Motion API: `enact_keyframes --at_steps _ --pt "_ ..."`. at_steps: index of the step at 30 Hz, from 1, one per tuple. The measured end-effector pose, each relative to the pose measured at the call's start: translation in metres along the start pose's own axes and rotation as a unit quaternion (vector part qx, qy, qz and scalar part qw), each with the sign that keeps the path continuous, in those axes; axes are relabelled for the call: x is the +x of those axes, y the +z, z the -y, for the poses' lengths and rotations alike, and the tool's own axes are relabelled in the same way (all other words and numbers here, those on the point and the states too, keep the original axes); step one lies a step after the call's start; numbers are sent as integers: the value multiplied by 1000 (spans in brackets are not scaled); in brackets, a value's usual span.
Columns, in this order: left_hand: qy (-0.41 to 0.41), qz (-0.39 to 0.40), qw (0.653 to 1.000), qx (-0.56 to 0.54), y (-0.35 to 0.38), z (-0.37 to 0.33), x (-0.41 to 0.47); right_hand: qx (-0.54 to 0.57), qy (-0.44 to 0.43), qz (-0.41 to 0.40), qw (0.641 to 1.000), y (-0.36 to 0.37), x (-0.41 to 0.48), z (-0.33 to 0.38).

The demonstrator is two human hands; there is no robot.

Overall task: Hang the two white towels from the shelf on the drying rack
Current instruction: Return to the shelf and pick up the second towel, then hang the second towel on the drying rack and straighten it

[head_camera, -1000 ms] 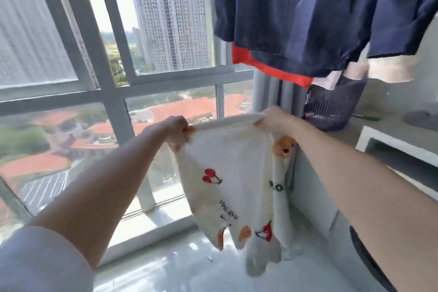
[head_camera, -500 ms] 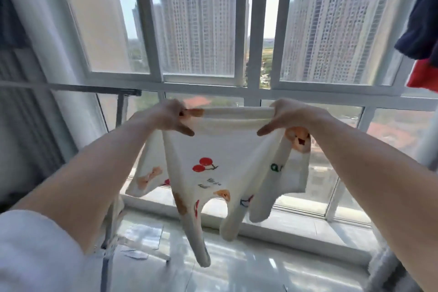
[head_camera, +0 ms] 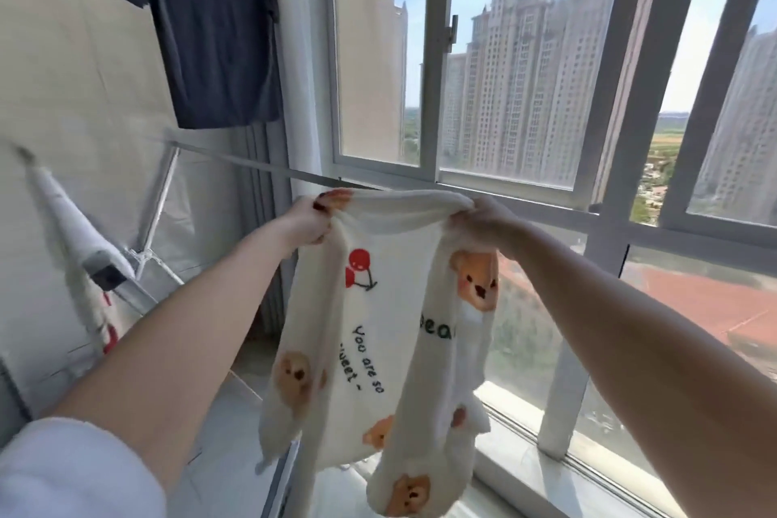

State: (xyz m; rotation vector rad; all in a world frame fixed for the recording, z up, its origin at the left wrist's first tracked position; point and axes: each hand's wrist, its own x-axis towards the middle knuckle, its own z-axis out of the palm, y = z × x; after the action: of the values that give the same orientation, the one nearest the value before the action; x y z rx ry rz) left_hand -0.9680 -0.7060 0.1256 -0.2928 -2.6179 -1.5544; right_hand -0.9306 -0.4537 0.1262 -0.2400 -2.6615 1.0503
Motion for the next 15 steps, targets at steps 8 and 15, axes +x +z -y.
enact_keyframes --at_steps 8,15 --pt "27 -155 987 34 -24 22 18 82 -73 11 994 46 42 19" --pt "1 -166 983 80 -56 57 99 107 -111 28 988 105 103 66"
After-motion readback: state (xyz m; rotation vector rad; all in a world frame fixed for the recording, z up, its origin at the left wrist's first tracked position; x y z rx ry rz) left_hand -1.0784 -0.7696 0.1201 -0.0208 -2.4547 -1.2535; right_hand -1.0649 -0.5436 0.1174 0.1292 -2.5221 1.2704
